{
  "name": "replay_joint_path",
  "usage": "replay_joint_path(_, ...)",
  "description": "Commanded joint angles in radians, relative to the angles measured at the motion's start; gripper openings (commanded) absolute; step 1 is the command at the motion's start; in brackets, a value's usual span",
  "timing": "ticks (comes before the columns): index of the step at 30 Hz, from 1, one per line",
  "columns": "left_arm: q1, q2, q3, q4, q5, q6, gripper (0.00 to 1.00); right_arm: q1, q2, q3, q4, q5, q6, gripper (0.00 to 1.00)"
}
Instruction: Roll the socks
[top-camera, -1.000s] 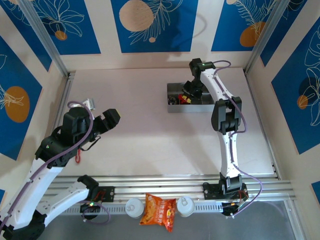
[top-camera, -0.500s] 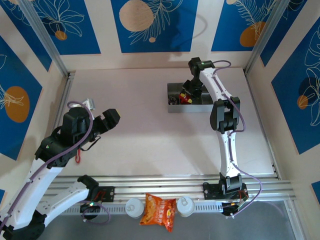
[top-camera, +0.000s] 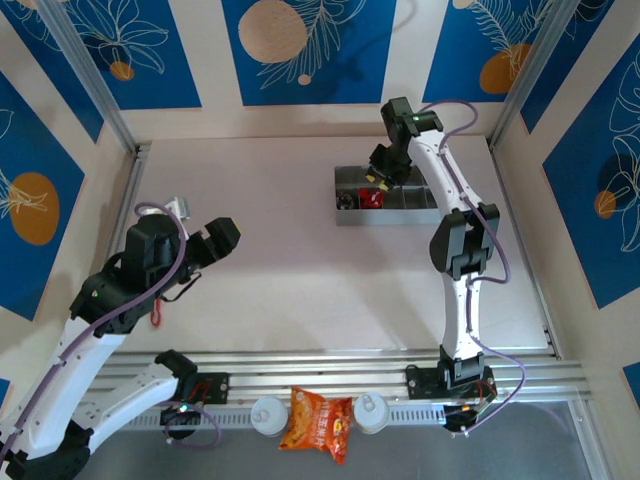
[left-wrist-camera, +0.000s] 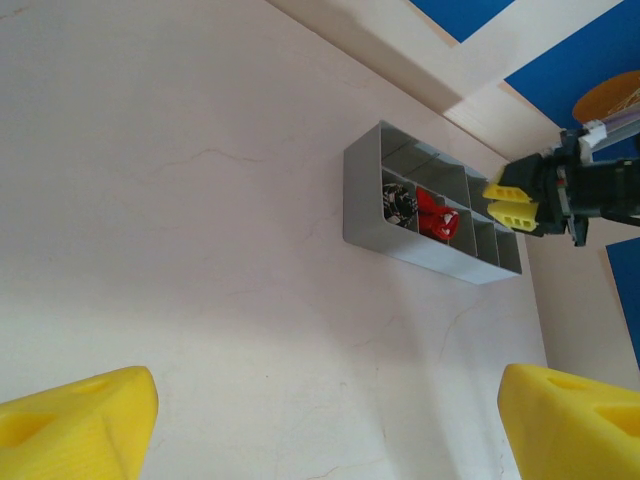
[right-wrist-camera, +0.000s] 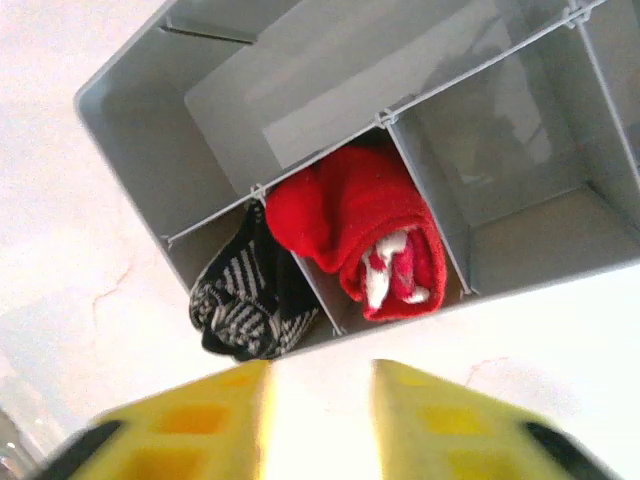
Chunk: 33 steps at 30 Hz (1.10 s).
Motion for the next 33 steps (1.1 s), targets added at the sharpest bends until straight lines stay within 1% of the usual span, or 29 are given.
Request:
replay_joint_path(1, 0.01, -0.005, 0.004, -0.001, 0.005, -0.015, 0.88, 0.001, -0.028, -0.084, 0.064, 0.003, -0.016, 0.18)
replay_joint_path(6, 0.011, -0.009, 0.004, -0.008, 0.005, -0.02, 0.88, 0.001, 0.04, -0.062, 0.008, 0.003, -0.031, 0.07)
replay_joint_path(12, 0.011, -0.019, -0.004, -0.014, -0.001, -0.029, 0.88, 0.007, 0.041, -0.137, 0.051, 0.009, -0.022, 0.05)
replay_joint_path(16, 0.011, -0.019, -0.008, -0.013, 0.0, -0.03, 0.88, 0.002, 0.075, -0.123, 0.08, -0.003, -0.021, 0.04)
replay_joint_path(20, 0.011, -0.012, -0.01, -0.013, 0.003, -0.031, 0.88, -0.008, 0.144, -0.067, 0.101, -0.04, -0.011, 0.04)
replay_joint_path(24, 0.011, -0.009, -0.006, -0.015, 0.004, -0.028, 0.88, -0.012, 0.2, 0.001, 0.107, -0.051, 0.007, 0.05)
replay_joint_path(28, 0.01, -0.01, -0.004, -0.019, 0.003, -0.028, 0.88, -0.017, 0.206, 0.018, 0.135, -0.062, 0.02, 0.08)
replay_joint_path(33, 0.01, -0.014, -0.009, -0.018, 0.003, -0.032, 0.88, -0.02, 0.195, 0.039, 0.124, -0.075, 0.009, 0.12)
